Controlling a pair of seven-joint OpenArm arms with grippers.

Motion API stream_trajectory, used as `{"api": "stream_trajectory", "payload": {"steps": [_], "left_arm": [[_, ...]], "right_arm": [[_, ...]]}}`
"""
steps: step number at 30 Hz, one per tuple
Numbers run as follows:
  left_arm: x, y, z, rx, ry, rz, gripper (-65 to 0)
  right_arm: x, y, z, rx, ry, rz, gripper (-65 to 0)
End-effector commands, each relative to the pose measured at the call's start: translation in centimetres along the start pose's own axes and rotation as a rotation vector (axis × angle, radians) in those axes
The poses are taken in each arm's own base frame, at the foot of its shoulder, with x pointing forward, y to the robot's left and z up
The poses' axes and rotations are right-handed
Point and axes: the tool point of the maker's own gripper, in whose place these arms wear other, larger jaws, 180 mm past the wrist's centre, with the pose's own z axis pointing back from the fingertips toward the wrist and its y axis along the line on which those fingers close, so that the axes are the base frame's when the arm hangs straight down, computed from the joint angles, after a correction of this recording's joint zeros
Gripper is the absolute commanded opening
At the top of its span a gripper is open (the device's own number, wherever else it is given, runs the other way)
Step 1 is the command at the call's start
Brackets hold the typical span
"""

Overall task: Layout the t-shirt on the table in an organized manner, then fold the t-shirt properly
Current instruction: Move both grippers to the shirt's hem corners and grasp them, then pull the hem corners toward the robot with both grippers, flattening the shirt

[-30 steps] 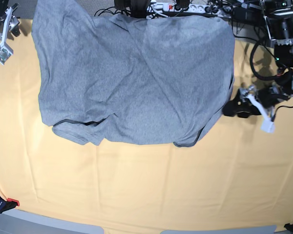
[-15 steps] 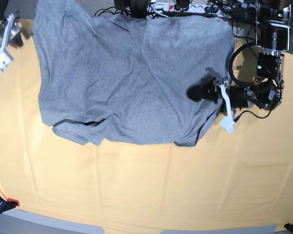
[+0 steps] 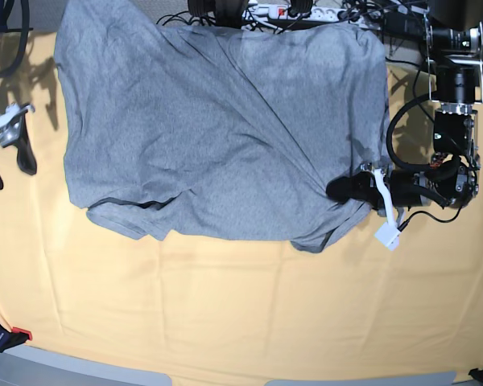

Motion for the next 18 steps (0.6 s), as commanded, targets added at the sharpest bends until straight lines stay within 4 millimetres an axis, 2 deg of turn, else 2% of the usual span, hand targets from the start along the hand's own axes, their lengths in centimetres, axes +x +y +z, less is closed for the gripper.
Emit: {"api": "stream_trajectory", "payload": {"steps": [1, 6, 12, 18], "left_arm": [[2.1, -0.3, 1.0, -0.008, -0.051, -0.035, -65.0], [2.0, -0.5, 1.0, -0.019, -0.042, -0.033, -65.0], [1.9, -0.5, 1.0, -0.02, -0.04, -0.033, -65.0], [1.9, -0.5, 1.0, -0.019, -0.035, -0.033, -65.0]], "right_arm": [[1.2, -0.8, -0.2, 0.004, -0.055, -0.026, -23.2], [-0.4, -2.2, -4.4, 0.095, -0.047, -0.216, -23.2], [-2.7, -0.7, -9.8, 0.253, 0.065, -0.368, -23.3], [-3.7, -0.8, -13.2, 0.302, 0.118, -0.462, -23.5]]}}
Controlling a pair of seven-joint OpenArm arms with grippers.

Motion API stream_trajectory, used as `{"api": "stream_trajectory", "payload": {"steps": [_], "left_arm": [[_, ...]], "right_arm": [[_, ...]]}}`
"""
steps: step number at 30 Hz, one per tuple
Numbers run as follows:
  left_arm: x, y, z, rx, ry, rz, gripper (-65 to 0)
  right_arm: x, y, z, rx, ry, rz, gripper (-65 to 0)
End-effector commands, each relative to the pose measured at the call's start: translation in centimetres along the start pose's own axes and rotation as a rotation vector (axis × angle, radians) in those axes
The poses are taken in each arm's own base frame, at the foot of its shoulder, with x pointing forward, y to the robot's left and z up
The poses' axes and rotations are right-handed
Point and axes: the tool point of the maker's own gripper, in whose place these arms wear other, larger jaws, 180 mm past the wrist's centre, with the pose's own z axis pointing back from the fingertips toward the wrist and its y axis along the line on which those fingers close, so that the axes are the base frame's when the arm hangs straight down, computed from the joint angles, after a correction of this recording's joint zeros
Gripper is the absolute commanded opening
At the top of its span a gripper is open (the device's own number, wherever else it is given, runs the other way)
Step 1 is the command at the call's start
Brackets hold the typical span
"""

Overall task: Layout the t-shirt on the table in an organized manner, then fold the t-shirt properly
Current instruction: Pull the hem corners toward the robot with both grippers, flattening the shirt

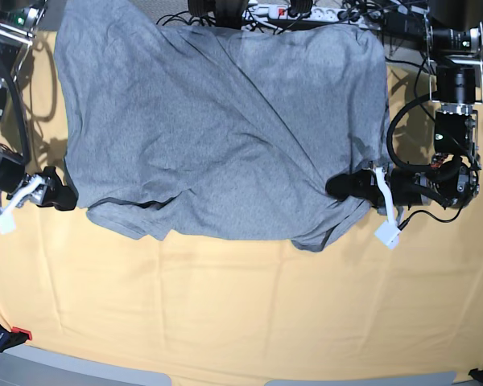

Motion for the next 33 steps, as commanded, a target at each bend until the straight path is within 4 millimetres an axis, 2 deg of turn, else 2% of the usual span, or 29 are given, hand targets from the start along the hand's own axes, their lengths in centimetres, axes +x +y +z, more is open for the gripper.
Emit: {"api": "stream_trajectory", "payload": {"steps": [1, 6, 10, 12, 16, 17, 21, 27, 33], "left_arm": [[2.1, -0.2, 1.0, 0.001, -0.052, -0.037, -65.0], [2.1, -0.2, 1.0, 0.0, -0.053, -0.037, -65.0], [2.3, -0.3, 1.0, -0.005, -0.058, -0.055, -65.0], [2.5, -0.4, 1.0, -0.01, -0.067, -0.054, -65.0], [2.9, -0.7, 1.1, -0.027, -0.09, -0.051, -65.0], [3.0, -0.8, 1.1, -0.031, -0.094, -0.052, -65.0], [4.7, -1.0, 1.6, -0.038, -0.126, -0.077, -65.0], [9.8, -1.5, 3.4, -0.018, -0.194, -0.175, -65.0], [14.2, -1.0, 5.1, 0.077, -0.235, -0.276, -65.0]], "right_arm": [[2.1, -0.2, 0.5, 0.005, -0.045, 0.015, -23.5], [0.5, -0.5, -1.3, 0.041, 0.028, -0.024, -23.5], [-0.5, 0.9, -2.2, 0.095, 0.067, 0.008, -24.7], [-0.5, 1.4, -2.5, 0.117, 0.053, 0.035, -33.0], [0.4, 1.8, -2.7, 0.13, 0.003, 0.042, -63.5], [0.8, 1.8, -2.7, 0.129, -0.014, 0.043, -65.0], [3.3, 2.2, -2.6, 0.133, -0.064, 0.068, -65.0], [7.4, 2.1, -2.5, 0.083, -0.098, 0.152, -65.0], [11.1, 1.5, -2.0, -0.007, -0.128, 0.239, -65.0]]}}
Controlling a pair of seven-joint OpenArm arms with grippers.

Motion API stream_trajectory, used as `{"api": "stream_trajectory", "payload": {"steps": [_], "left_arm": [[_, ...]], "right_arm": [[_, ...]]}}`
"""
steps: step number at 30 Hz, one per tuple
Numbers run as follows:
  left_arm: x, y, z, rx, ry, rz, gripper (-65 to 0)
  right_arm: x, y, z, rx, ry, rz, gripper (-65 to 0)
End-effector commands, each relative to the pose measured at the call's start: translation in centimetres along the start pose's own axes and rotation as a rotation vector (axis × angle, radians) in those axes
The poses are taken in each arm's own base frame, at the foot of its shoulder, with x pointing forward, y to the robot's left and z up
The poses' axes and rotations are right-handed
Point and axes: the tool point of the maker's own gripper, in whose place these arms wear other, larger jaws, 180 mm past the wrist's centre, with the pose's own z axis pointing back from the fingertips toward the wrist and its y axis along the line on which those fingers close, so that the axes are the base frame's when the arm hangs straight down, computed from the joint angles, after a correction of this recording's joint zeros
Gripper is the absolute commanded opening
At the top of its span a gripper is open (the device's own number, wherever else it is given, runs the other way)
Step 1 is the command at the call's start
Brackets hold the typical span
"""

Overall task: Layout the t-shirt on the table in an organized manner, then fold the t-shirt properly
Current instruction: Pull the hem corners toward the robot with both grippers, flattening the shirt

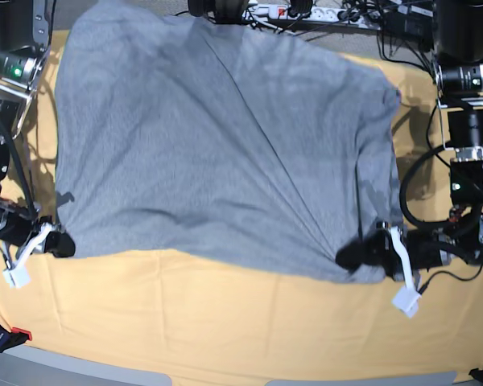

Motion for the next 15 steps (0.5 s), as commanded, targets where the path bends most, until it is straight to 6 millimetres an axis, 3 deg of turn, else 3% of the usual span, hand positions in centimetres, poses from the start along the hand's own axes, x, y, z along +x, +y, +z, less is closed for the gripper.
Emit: {"api": "stream_trajectory", "payload": {"steps": [1, 8, 15], "left_arm": [[3.5, 0.3, 1.3, 0.028, -0.086, -0.061, -65.0], [7.0, 2.6, 2.5, 0.175, -0.133, -0.161, -65.0], [7.7, 2.5, 2.4, 0.178, -0.153, -0.17, -65.0]], "right_arm": [[3.7, -0.4, 1.2, -0.017, -0.096, 0.044, -65.0], [7.2, -1.5, 1.8, -0.098, -0.162, 0.116, -65.0], [8.4, -2.1, 2.2, -0.143, -0.204, 0.151, -65.0]]}}
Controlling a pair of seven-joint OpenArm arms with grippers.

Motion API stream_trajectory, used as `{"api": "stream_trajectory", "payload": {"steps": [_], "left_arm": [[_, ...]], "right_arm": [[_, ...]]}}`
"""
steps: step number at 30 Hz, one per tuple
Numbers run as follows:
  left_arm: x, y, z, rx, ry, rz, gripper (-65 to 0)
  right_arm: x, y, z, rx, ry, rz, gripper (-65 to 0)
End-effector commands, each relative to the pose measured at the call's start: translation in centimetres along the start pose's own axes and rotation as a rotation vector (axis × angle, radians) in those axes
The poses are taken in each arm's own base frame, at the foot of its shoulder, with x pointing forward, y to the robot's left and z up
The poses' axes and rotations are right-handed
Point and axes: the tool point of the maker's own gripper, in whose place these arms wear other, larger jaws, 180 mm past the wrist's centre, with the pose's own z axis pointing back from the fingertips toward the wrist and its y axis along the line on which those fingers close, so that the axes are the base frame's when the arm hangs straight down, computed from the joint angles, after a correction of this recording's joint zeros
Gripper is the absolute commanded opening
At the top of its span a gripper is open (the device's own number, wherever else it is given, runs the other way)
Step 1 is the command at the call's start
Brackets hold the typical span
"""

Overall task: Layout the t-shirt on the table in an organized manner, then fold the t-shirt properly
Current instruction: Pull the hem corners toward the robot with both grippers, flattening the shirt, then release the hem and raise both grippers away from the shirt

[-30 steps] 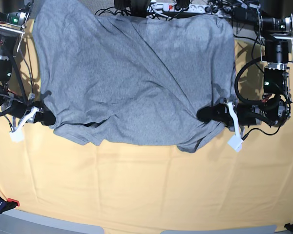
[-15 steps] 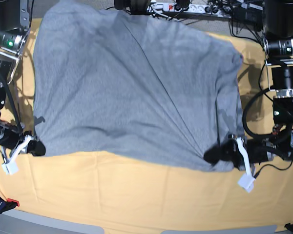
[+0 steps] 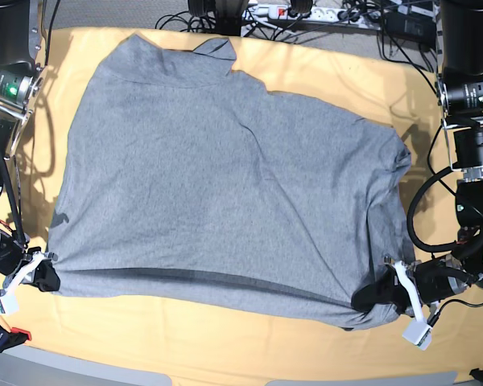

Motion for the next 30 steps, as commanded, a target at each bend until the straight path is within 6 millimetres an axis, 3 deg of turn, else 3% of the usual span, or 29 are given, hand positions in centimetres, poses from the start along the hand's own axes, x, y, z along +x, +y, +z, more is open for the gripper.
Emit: {"api": "stream_trajectory", "payload": {"steps": [1, 9, 10, 11, 13, 15, 17, 22, 28, 30], "left_arm": [[3.2, 0.2, 1.1, 0.007, -0.088, -0.04, -65.0], [2.8, 1.1, 1.1, 0.054, -0.065, -0.06, -65.0], [2.9, 1.1, 1.1, 0.059, -0.07, -0.063, -58.0], [3.0, 1.4, 1.1, 0.071, -0.07, -0.071, -48.7], [3.3, 1.7, 1.2, 0.091, -0.078, -0.084, -29.0], [3.4, 2.6, 1.3, 0.142, -0.076, -0.046, -14.3], [3.1, 3.7, 1.5, 0.201, -0.064, -0.005, -15.3], [1.5, 4.7, 1.8, 0.254, 0.023, 0.022, -15.4], [-1.4, 1.9, 2.7, 0.085, 0.178, 0.073, -15.4], [-1.1, 0.7, 3.2, 0.008, 0.15, 0.09, -15.4]], "right_arm": [[3.2, -0.6, 1.0, -0.013, -0.094, 0.026, -65.0], [3.4, -0.8, 1.0, -0.023, -0.104, 0.034, -65.0], [3.6, -0.8, 1.1, -0.026, -0.117, 0.037, -65.0], [3.8, -1.0, 1.1, -0.038, -0.127, 0.047, -60.8], [4.1, -2.4, 1.2, -0.114, -0.137, 0.025, -47.2], [4.1, -3.8, 1.4, -0.191, -0.128, 0.004, -32.9], [4.2, -4.8, 1.7, -0.242, -0.117, -0.018, -25.6], [5.3, -4.8, 2.7, -0.209, -0.101, -0.01, -25.6], [4.7, -2.0, 4.9, 0.016, -0.029, -0.008, -26.0], [3.9, -1.3, 6.1, 0.081, -0.016, -0.036, -26.0]]}}
